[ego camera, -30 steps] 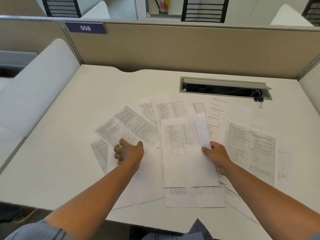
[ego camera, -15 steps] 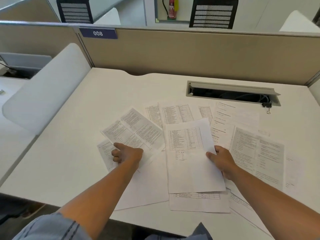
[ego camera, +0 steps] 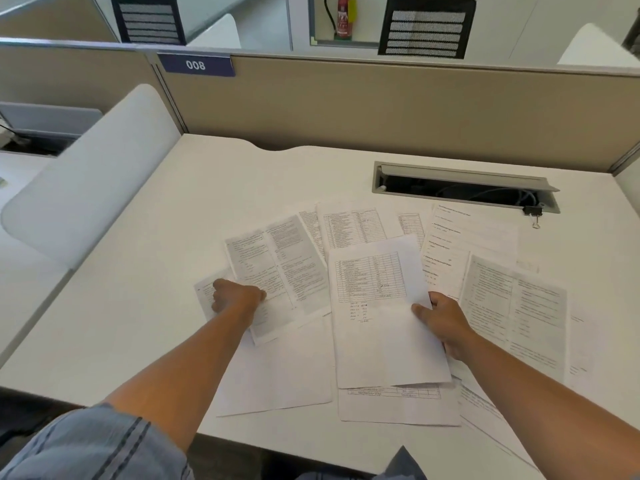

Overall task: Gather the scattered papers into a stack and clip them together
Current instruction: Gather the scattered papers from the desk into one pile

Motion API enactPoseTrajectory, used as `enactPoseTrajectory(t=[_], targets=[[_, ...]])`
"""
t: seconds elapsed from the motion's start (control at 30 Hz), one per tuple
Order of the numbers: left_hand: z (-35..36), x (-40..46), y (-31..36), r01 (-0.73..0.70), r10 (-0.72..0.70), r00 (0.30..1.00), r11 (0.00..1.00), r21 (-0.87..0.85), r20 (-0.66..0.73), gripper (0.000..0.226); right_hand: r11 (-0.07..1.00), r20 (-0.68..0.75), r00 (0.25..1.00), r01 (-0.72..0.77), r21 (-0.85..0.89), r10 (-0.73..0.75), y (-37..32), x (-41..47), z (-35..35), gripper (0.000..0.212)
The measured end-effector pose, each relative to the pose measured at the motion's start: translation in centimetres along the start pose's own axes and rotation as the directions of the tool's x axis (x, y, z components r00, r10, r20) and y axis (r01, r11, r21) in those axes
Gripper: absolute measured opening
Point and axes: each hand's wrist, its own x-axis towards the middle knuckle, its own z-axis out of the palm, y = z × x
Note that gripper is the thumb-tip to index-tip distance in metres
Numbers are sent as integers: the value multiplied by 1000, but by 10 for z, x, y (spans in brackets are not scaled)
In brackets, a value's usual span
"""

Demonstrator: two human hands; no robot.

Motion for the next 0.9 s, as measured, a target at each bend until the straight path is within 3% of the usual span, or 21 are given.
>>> enactPoseTrajectory(t=[0.23, 0.4, 0.53, 0.63, 0.73, 0.8, 0.9], targets=[[0, -12, 3, -117, 133, 987, 978, -175, 89, 15, 998, -5, 1000, -14, 61, 14, -2, -2, 0, 11], [-11, -43, 30, -284, 306, 946, 942, -177, 108, 16, 989, -23, 998, -51, 137, 55, -2, 0, -2, 13], [-43, -68, 62, -535, 541, 834, 841, -77, 112, 23, 978, -23, 996, -85, 193, 91, -7, -1, -3, 14], [-64, -75, 85, -620, 628, 770, 778, -99, 110, 25, 969, -39, 994, -90, 231, 101, -9, -1, -3, 15], [-71, -77, 96, -616, 645, 735, 764, -193, 208, 22, 957, -27, 995, -81, 277, 92, -13, -2, -1, 17], [-62, -75, 93, -531, 594, 738, 804, -268, 320, 18, 950, -5, 997, -66, 304, 71, -17, -4, 1, 17], [-36, -70, 77, -437, 500, 732, 866, -244, 464, 20, 937, 35, 999, -38, 348, 28, -25, -8, 6, 14]])
